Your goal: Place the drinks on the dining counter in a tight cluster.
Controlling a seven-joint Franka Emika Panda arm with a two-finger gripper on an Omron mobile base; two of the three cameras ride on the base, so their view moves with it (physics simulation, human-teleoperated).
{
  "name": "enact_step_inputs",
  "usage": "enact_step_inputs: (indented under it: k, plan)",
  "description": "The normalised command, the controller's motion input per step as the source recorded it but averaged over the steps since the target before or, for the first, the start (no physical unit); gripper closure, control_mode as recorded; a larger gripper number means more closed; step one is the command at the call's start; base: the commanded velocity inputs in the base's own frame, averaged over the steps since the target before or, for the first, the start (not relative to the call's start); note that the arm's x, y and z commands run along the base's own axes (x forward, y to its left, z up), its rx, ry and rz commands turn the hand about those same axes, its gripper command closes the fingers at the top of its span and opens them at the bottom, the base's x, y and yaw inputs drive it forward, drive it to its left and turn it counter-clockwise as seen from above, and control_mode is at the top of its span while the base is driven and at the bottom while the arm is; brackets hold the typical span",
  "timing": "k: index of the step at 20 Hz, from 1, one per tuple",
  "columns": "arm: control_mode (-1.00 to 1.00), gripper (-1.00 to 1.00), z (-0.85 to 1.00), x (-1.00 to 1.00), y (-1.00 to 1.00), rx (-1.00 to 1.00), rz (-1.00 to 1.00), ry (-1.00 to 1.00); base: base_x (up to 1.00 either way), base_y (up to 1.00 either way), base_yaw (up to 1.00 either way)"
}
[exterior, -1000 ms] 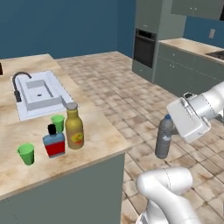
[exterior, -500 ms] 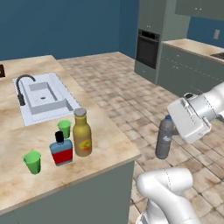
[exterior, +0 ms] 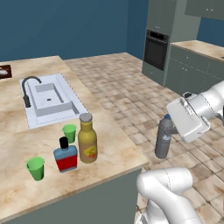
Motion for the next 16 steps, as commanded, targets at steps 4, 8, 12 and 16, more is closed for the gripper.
enact_step_inputs:
  k: [4,8,12,16]
  plan:
    - [1.0,1.0,0.0,0.0,0.0,0.0,0.0,0.0,0.0,0.0,0.0]
    - [1.0,1.0,0.0,0.0,0.0,0.0,0.0,0.0,0.0,0.0,0.0]
    - [1.0,1.0,0.0,0.0,0.0,0.0,0.0,0.0,0.03,0.0,0.02]
    - [-1.0,1.0,-0.13,0.27,0.0,0.01,0.07,0.0,0.04,0.0,0.01]
